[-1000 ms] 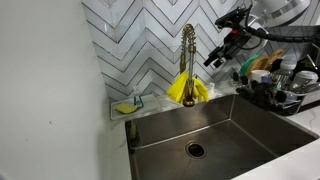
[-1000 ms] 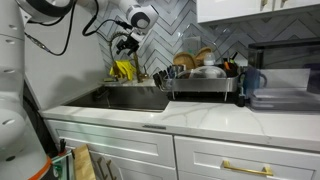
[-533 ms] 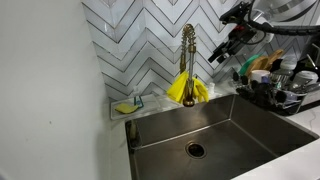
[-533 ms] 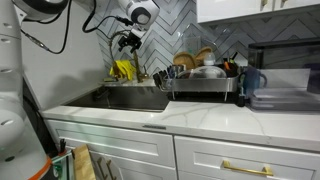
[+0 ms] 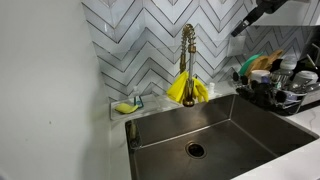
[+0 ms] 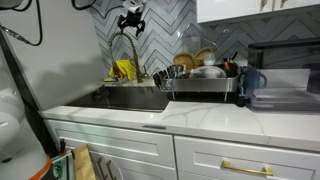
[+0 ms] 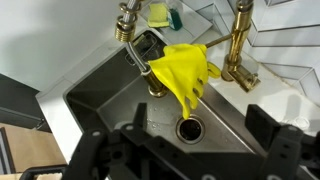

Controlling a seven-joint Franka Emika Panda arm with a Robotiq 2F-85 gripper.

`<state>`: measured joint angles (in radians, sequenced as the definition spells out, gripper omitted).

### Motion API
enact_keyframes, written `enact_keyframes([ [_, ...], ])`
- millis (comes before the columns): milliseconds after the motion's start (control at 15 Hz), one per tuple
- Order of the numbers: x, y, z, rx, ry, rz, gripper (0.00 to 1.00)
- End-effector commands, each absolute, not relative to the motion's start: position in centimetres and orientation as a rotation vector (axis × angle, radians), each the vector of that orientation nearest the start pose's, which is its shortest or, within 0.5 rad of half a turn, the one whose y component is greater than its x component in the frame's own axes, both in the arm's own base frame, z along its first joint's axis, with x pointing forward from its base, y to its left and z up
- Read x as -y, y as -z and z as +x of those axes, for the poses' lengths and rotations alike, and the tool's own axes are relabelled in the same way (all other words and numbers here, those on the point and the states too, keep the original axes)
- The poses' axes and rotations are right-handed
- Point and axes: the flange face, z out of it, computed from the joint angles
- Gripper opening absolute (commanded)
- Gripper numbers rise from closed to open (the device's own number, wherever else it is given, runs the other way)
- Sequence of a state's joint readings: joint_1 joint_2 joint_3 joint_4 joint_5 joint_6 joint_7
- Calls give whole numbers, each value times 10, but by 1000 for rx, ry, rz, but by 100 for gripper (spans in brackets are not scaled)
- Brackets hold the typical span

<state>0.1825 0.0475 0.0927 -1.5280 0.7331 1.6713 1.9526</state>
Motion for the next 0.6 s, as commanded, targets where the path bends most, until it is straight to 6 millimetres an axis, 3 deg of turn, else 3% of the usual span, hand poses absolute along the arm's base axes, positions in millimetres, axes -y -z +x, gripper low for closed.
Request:
enact_keyframes([
  [0,-204,-661,519,-2148,-768,-1591,100],
  [133,-200,-666,512,-2202,-752,-1549,100],
  [200,-205,-668,525,-2129,-790,-1603,100],
  [533,-201,-669,520,-2169,-781,-1574,100],
])
